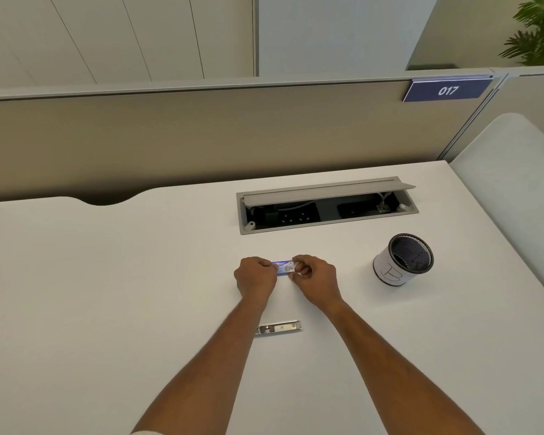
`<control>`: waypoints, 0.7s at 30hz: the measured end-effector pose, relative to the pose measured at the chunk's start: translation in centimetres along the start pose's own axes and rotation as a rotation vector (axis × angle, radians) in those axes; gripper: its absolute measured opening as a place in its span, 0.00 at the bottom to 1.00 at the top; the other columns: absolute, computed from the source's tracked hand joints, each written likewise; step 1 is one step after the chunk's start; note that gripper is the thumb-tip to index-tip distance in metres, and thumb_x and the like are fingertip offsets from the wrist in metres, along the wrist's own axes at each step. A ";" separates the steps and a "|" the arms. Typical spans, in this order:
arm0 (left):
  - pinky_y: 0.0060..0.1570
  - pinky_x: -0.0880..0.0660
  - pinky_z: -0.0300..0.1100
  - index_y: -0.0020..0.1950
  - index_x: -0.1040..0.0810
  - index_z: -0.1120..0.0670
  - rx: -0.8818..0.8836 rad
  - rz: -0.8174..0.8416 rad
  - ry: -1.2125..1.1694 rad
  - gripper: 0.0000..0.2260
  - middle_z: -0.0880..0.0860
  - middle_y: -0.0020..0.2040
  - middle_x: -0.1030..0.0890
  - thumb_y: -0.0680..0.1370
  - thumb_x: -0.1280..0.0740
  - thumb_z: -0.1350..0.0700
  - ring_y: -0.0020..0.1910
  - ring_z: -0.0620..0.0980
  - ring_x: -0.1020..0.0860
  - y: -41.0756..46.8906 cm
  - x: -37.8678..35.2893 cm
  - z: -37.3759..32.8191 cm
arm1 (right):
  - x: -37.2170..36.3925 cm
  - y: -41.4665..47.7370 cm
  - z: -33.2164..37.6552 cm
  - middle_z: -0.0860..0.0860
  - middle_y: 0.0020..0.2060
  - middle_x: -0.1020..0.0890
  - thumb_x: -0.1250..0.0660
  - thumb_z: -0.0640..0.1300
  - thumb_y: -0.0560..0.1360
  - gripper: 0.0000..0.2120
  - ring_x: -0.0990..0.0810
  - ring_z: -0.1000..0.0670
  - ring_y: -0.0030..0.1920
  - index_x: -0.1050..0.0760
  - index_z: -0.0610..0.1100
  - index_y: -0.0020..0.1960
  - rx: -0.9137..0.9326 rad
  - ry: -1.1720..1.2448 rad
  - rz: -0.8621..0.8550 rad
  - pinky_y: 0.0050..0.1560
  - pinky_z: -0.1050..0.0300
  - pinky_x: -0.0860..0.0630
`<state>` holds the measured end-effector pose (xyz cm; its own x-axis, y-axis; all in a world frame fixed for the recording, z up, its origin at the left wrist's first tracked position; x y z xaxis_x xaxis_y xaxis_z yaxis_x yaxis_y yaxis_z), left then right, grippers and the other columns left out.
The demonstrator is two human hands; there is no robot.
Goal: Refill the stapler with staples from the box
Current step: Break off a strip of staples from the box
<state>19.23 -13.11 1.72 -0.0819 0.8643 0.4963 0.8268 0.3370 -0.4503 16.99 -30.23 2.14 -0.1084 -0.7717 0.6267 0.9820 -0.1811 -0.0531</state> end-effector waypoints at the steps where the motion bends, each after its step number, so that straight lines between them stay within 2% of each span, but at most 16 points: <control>1: 0.54 0.19 0.49 0.47 0.13 0.53 0.008 0.002 0.005 0.03 0.53 0.48 0.13 0.74 0.24 0.57 0.52 0.55 0.17 0.0 0.0 0.0 | 0.1 0.1 0.0 0.48 0.43 0.16 0.23 0.35 0.71 0.16 0.22 0.52 0.39 0.17 0.40 0.58 0.003 0.003 0.013 0.43 0.76 0.27; 5: 0.59 0.21 0.52 0.45 0.13 0.51 0.039 0.006 0.024 0.01 0.53 0.49 0.13 0.74 0.24 0.55 0.53 0.56 0.18 0.1 0.0 -0.2 | 0.1 0.3 0.1 0.51 0.43 0.18 0.22 0.36 0.71 0.17 0.25 0.57 0.38 0.17 0.40 0.59 0.020 -0.008 0.054 0.41 0.76 0.27; 8: 0.59 0.21 0.52 0.46 0.13 0.51 0.045 0.029 0.025 0.02 0.54 0.50 0.13 0.75 0.25 0.56 0.54 0.56 0.18 0.4 0.2 -0.2 | 0.2 0.5 0.0 0.50 0.41 0.19 0.22 0.35 0.71 0.17 0.25 0.56 0.37 0.17 0.41 0.59 0.016 0.000 0.062 0.41 0.75 0.27; 11: 0.52 0.21 0.45 0.46 0.13 0.53 0.062 0.049 -0.012 0.02 0.54 0.48 0.13 0.75 0.25 0.58 0.52 0.55 0.18 0.9 0.6 -0.1 | 0.2 0.7 -0.1 0.49 0.40 0.18 0.21 0.35 0.70 0.17 0.25 0.53 0.37 0.16 0.41 0.58 0.010 0.001 0.067 0.41 0.75 0.27; 14: 0.41 0.26 0.40 0.45 0.13 0.55 0.056 0.066 -0.033 0.03 0.53 0.43 0.15 0.74 0.24 0.56 0.48 0.53 0.19 1.0 0.8 0.0 | 0.2 0.9 -0.1 0.50 0.40 0.18 0.22 0.35 0.70 0.16 0.25 0.57 0.36 0.15 0.41 0.58 0.003 -0.008 0.063 0.42 0.76 0.28; 17: 0.39 0.26 0.40 0.43 0.13 0.55 0.046 0.086 -0.022 0.05 0.52 0.41 0.17 0.72 0.22 0.55 0.43 0.51 0.21 0.9 0.5 0.0 | 0.2 1.0 -0.2 0.52 0.40 0.18 0.22 0.36 0.71 0.16 0.24 0.58 0.37 0.15 0.42 0.58 -0.002 -0.015 0.068 0.42 0.78 0.29; 21: 0.41 0.23 0.42 0.43 0.14 0.55 0.048 0.122 0.001 0.04 0.53 0.42 0.17 0.73 0.22 0.56 0.44 0.52 0.21 1.0 0.3 -0.1 | 0.5 1.1 -0.2 0.52 0.42 0.17 0.23 0.36 0.72 0.15 0.22 0.54 0.40 0.15 0.41 0.58 0.008 -0.021 0.086 0.43 0.77 0.29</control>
<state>20.13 -12.52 1.52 0.0185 0.8996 0.4363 0.8028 0.2468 -0.5428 17.99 -30.92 2.23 -0.0208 -0.7711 0.6363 0.9888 -0.1101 -0.1011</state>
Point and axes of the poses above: each hand's wrist, its own y-axis towards the middle knuckle, its own x-axis out of the back of the hand, z = x × y, the point moved 6 cm from there along y, towards the middle knuckle
